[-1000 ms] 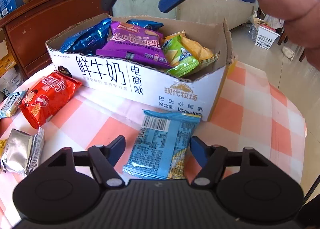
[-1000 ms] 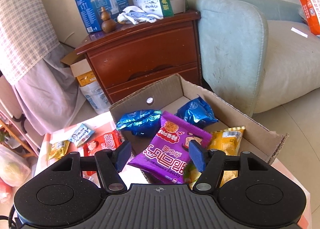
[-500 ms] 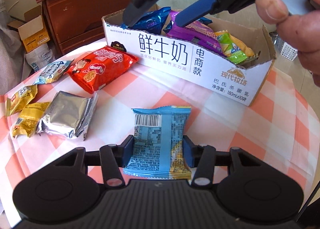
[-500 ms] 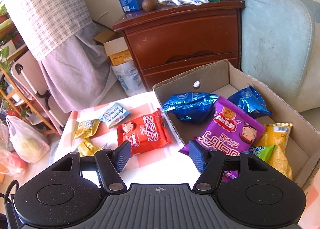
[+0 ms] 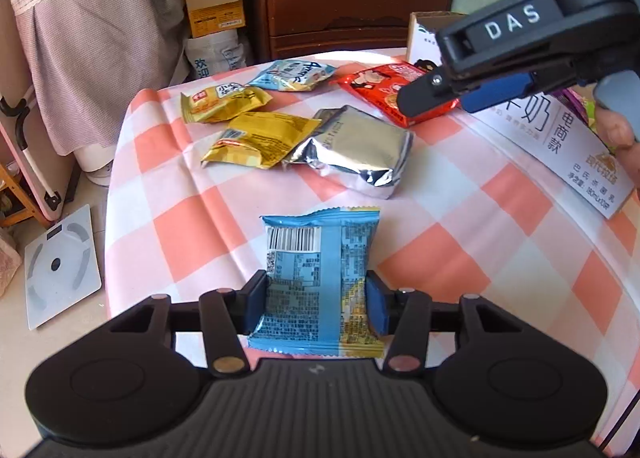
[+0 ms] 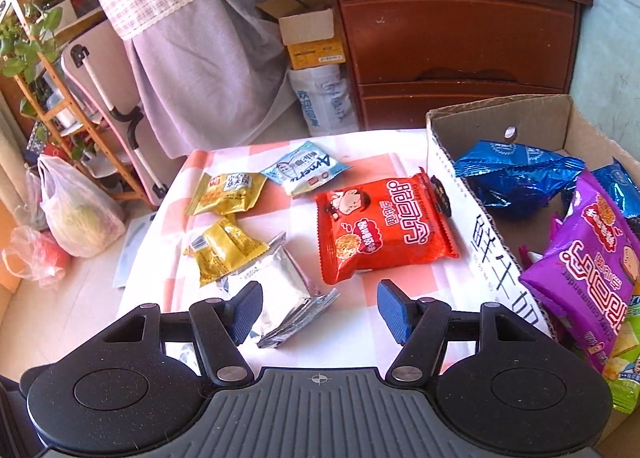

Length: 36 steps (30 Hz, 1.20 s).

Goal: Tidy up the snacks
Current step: 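Grasp the silver foil bag with the right tool while the left tool holds the light blue bag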

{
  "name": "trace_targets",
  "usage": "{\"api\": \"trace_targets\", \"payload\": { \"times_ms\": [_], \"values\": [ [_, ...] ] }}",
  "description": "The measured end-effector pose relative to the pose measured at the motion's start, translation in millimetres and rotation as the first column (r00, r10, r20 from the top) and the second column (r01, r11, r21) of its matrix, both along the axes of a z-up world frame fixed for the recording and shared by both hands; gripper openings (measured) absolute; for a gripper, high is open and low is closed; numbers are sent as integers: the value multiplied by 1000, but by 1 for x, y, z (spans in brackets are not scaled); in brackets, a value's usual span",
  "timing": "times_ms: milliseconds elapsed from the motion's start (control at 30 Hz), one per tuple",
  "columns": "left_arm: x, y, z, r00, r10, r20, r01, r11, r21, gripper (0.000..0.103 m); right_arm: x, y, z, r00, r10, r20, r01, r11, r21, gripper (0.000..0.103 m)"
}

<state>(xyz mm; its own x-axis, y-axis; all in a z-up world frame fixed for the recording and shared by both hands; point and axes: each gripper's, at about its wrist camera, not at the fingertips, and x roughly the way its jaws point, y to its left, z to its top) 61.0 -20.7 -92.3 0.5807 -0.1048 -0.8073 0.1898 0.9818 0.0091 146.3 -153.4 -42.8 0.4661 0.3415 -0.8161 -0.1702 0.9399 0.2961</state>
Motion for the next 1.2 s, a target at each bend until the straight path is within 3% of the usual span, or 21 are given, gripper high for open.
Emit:
{"api": "trace_targets", "payload": {
  "times_ms": [200, 333, 700, 967, 1033, 1200],
  "values": [
    [18, 33, -1, 984, 175, -19, -175, 984, -6, 49, 4, 23, -12, 998, 70, -1, -70, 997, -31, 64],
    [27, 43, -1, 973, 231, -30, -232, 972, -32, 49, 8, 34, -21, 994, 106, -4, -106, 993, -47, 63],
    [38, 47, -4, 966, 255, -27, -256, 966, -30, 53, 9, 55, -27, 979, 195, 67, -185, 974, -134, 65],
    [38, 49, -6, 964, 265, -32, -266, 964, -26, 65, 11, 64, -28, 964, 230, 133, -205, 962, -179, 67],
    [39, 49, -7, 962, 271, -35, -271, 962, -14, 74, 13, 68, -35, 960, 235, 150, -210, 963, -167, 69],
    [42, 54, -9, 955, 293, -43, -295, 955, -22, 80, 14, 73, -34, 954, 272, 130, -248, 953, -174, 68]
  ]
}}
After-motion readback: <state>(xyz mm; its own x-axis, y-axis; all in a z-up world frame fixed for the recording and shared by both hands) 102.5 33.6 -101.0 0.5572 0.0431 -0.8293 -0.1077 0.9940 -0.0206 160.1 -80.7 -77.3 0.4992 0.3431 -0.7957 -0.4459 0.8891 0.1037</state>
